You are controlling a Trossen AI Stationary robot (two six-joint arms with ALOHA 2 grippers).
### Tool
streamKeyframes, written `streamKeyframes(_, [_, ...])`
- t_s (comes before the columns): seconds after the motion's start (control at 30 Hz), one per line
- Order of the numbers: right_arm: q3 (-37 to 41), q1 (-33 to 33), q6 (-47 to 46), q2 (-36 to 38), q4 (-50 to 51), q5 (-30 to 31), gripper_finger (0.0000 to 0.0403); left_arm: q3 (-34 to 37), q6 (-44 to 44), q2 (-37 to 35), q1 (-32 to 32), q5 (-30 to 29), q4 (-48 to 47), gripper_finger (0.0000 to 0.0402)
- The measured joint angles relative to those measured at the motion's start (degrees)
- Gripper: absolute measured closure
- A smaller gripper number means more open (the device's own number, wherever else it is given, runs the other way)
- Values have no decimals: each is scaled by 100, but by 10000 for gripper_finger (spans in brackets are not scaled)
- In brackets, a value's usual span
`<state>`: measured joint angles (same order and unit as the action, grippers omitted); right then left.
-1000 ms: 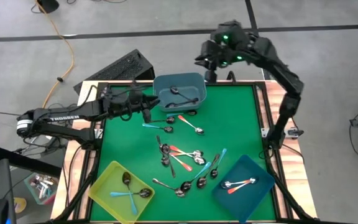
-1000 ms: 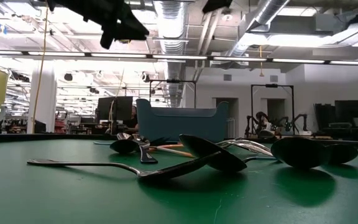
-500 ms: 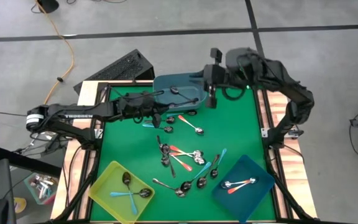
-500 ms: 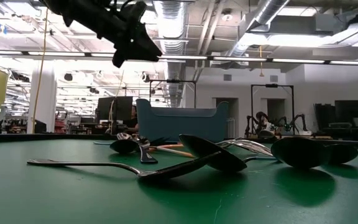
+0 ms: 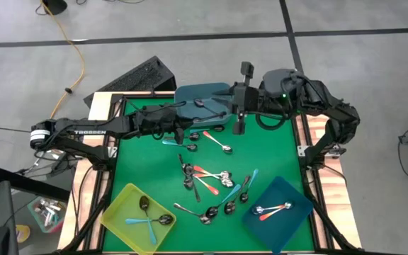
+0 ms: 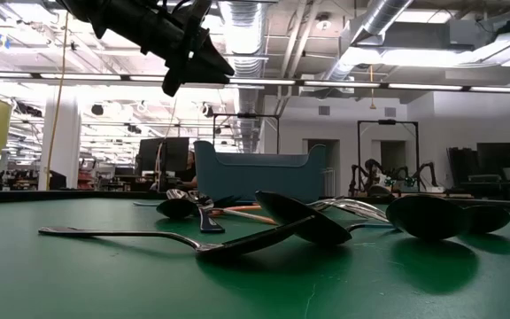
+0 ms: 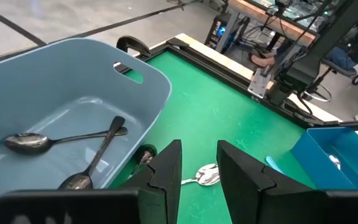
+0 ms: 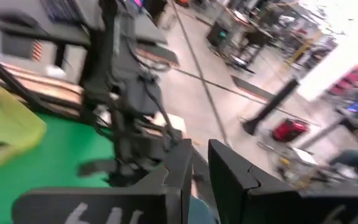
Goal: Sort silverware by color (type)
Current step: Put the orange spoon into the blue bin
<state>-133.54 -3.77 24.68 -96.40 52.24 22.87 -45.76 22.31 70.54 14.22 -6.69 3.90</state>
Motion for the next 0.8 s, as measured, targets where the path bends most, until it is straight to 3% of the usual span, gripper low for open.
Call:
streamKeyframes(0.1, [8, -39, 413, -78, 280, 772, 323, 0, 4, 0, -4, 2, 0, 315])
streamKeyframes(0.17, [11, -25, 518, -153, 506, 939, 323, 0, 3, 0, -16, 20, 7, 315])
streamKeyframes(0.53, [0, -309, 271, 351, 1182, 1013, 323, 0, -149, -2, -270, 41, 216, 315])
streamKeyframes(0.8, [4, -724, -922, 1095, 2346, 1006, 323, -7, -363, -2, -451, 369, 278, 315])
